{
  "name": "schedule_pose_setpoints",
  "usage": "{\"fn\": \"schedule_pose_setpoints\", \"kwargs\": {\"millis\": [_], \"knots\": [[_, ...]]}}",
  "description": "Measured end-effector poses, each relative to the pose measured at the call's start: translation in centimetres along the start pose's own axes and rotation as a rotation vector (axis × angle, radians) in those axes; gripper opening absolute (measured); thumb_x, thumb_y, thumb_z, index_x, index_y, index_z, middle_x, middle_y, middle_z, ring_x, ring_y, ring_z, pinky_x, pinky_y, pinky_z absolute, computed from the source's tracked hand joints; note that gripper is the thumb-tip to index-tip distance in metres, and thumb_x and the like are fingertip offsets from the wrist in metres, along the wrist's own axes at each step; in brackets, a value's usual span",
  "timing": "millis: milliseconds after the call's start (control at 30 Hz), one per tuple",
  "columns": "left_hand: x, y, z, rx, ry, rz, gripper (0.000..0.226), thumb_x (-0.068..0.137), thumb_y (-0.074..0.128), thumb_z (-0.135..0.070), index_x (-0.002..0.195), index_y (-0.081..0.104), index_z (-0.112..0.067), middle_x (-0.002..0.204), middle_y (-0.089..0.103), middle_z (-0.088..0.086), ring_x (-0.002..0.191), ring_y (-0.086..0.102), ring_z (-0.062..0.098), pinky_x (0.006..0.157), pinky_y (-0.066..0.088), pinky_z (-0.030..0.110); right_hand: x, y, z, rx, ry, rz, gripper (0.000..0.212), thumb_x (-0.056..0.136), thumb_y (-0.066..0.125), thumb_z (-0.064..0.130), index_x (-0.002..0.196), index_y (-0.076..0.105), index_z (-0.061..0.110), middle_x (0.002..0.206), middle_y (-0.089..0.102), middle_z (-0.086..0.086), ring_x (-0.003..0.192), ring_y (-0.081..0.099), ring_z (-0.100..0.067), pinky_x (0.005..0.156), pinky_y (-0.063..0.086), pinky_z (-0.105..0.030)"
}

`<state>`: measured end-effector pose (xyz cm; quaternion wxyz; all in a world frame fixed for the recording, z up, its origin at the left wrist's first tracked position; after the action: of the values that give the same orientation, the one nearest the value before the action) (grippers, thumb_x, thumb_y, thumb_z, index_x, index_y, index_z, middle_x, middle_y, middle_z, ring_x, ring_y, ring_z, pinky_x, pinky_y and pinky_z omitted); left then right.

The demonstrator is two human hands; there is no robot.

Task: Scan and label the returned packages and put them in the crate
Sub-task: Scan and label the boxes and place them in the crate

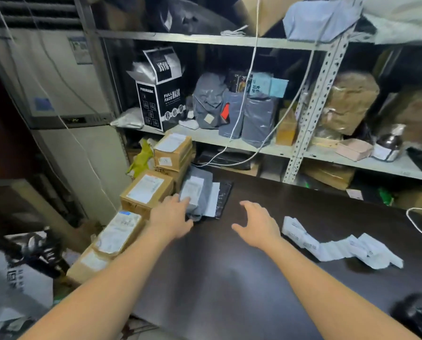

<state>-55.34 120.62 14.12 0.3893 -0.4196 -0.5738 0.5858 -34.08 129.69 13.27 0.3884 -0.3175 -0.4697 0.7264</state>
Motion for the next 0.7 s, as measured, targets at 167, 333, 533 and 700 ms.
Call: {"fn": "schedule_pose_setpoints", "kwargs": {"millis": [167,333,533,700], "knots": [[9.4,-3.1,8.5,-0.075,-0.105,-0.043,0.059,0.091,0.053,-0.051,0.142,0.042,-0.024,0.14,0.05,0.007,0.127,0.049,0.031,0.094,0.049,0.042,12.1,-0.9,6.9,0.161,-0.026,0.004,0.071,0.089,0.069,0.043,0.15,0.037,0.021,0.148,0.048,-0.004,0.132,0.047,-0.025,0.103,0.045,-0.039],[18.2,-4.6,15.4,-0.231,-0.244,-0.126,0.054,0.097,0.047,-0.051,0.137,0.046,-0.015,0.136,0.052,0.012,0.122,0.052,0.035,0.092,0.05,0.045,22.7,-0.3,13.2,0.472,0.017,-0.016,0.072,0.089,0.069,0.047,0.149,0.041,0.018,0.149,0.05,-0.004,0.132,0.051,-0.026,0.098,0.041,-0.03],[24.9,-2.1,17.5,-0.723,-0.283,0.001,0.064,0.1,0.044,-0.052,0.15,0.039,-0.011,0.15,0.047,0.013,0.135,0.046,0.033,0.107,0.038,0.038,29.2,2.5,16.8,0.803,0.161,0.096,0.045,0.092,0.066,0.047,0.129,0.06,0.022,0.135,0.063,-0.002,0.12,0.06,-0.023,0.099,0.048,-0.033],[25.5,-0.7,16.3,-0.91,-0.16,-0.086,0.025,0.101,0.05,-0.036,0.118,0.057,-0.02,0.116,0.065,0.003,0.108,0.06,0.025,0.083,0.044,0.034,29.8,3.7,17.2,1.021,0.175,0.147,0.017,0.097,0.061,0.033,0.113,0.064,0.033,0.116,0.072,0.003,0.104,0.069,-0.02,0.091,0.058,-0.044]]}}
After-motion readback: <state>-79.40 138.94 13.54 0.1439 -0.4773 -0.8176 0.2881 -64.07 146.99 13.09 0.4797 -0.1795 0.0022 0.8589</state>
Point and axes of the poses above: each hand's wrist, its own x-axis towards the middle knuckle, its own y-axis out of the palm, z = x × y, the point moved 3 cm from there along x, towards the middle knuckle
